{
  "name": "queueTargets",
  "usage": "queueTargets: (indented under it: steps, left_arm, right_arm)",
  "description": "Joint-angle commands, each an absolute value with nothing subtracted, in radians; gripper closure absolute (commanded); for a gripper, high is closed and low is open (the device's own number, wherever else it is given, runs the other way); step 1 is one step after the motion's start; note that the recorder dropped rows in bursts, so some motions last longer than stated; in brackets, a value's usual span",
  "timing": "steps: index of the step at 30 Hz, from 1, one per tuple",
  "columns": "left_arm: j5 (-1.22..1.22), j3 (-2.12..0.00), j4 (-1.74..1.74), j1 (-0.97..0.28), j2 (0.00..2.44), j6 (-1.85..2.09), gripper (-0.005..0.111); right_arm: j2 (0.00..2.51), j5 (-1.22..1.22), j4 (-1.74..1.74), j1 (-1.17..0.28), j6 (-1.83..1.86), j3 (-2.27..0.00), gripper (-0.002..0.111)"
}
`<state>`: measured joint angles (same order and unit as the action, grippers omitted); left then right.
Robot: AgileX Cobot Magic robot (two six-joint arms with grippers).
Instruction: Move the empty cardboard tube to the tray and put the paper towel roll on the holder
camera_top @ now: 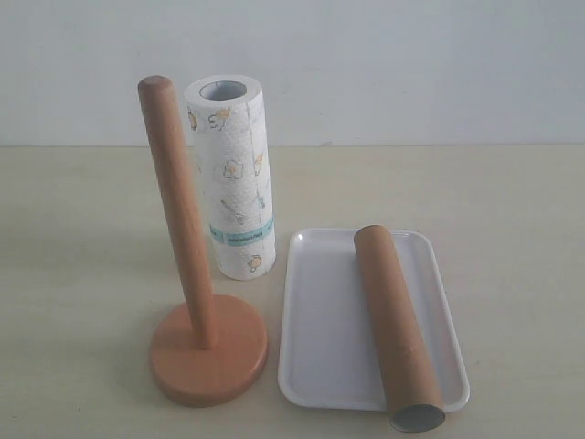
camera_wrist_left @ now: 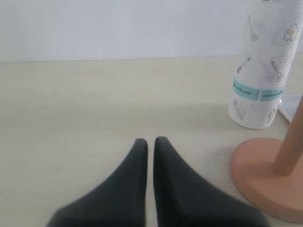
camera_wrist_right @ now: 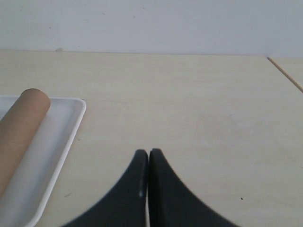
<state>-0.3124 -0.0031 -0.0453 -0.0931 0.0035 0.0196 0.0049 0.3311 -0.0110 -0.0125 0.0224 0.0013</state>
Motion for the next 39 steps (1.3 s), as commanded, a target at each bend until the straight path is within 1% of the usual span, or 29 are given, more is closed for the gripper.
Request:
queueTargets:
  steps: [1, 13, 15, 16, 18, 20, 22, 24, 27, 31, 35, 37, 39]
  left_arm:
    - [-0.310, 0.000, -0.044, -0.091, 0.000, 0.008, 0.103]
    - [-0.308, 0.000, -0.044, -0.091, 0.000, 0.009, 0.103]
    - [-0.275, 0.000, -0.044, -0.091, 0.000, 0.009, 0.103]
    - [-0.232, 0.000, -0.042, -0.091, 0.000, 0.009, 0.103]
    - [-0.067, 0.000, -0.017, -0.091, 0.000, 0.009, 0.103]
    - [0.195, 0.000, -0.015, -0.091, 0.000, 0.009, 0.103]
    - [0.393, 0.000, -0.025, -0.091, 0.000, 0.009, 0.103]
    - [0.458, -0.036, -0.085, -0.091, 0.000, 0.025, 0.103]
    - [0.368, -0.152, -0.212, -0.091, 0.022, 0.160, 0.103]
    - [0.204, -0.345, -0.273, -0.091, 0.194, 0.361, 0.103]
    - [0.036, -0.510, -0.273, -0.091, 0.463, 0.406, 0.103]
    - [-0.024, -0.547, -0.273, -0.091, 0.592, 0.406, 0.103]
    - [-0.029, -0.564, -0.273, -0.091, 0.724, 0.406, 0.103]
  right_arm:
    - [0.000, 0.326, -0.015, -0.010, 0.024, 0.000, 0.109]
    - [0.000, 0.323, -0.015, -0.010, 0.024, 0.000, 0.109]
    - [0.000, 0.323, -0.015, -0.010, 0.024, 0.000, 0.109]
    - [0.000, 0.323, -0.015, -0.010, 0.024, 0.000, 0.109]
    - [0.000, 0.323, -0.015, -0.010, 0.024, 0.000, 0.109]
    - [0.000, 0.323, -0.015, -0.010, 0.024, 0.000, 0.109]
    - [0.000, 0.323, -0.015, -0.010, 0.024, 0.000, 0.109]
    - [0.000, 0.323, -0.015, -0.010, 0.024, 0.000, 0.109]
    - [0.000, 0.323, -0.015, -0.010, 0.024, 0.000, 0.109]
    - [0.000, 0.323, -0.015, -0.010, 0.024, 0.000, 0.109]
    - [0.000, 0.323, -0.015, -0.010, 0.024, 0.000, 0.109]
    - [0.000, 0.323, -0.015, -0.010, 0.024, 0.000, 0.109]
    - [0.000, 0.323, -0.015, -0.010, 0.024, 0.000, 0.109]
